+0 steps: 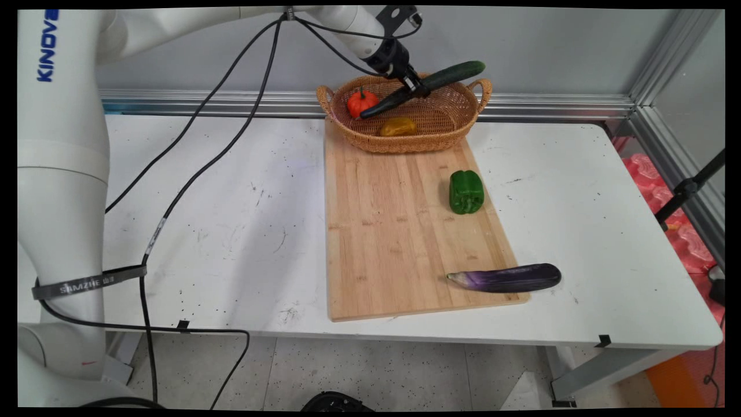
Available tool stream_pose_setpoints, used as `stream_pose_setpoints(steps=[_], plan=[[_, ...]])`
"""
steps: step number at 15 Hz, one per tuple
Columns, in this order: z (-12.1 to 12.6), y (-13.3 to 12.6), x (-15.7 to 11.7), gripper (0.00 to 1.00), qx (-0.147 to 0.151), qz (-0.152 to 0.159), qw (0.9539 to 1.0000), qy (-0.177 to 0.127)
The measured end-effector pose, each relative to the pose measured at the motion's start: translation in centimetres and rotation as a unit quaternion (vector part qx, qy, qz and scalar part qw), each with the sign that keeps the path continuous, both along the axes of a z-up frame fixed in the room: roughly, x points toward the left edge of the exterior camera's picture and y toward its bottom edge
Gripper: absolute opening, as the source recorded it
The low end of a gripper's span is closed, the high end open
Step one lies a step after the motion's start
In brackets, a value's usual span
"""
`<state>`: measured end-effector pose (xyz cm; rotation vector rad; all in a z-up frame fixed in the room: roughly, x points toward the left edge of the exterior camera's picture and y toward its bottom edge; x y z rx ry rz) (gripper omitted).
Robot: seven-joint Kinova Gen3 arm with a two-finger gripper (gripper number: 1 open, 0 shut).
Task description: Place the picked object in the vegetable basket
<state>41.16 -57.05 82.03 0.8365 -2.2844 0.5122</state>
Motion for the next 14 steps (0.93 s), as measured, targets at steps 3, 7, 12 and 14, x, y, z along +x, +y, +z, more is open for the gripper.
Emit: stream_pose_setpoints(steps=[3, 7, 12, 14], plan=[[-0.1, 0.7, 0.2, 0.0, 0.006, 0.005, 1.0, -0.001], [0.1, 1.1, 0.3, 1.0, 0.005, 0.013, 0.9999, 0.001], [0.4, 1.6, 0.3, 1.0, 0.006, 0.016, 0.9998, 0.002], [0.7, 2.0, 0.2, 1.0, 0.007, 0.015, 0.9999, 0.003]])
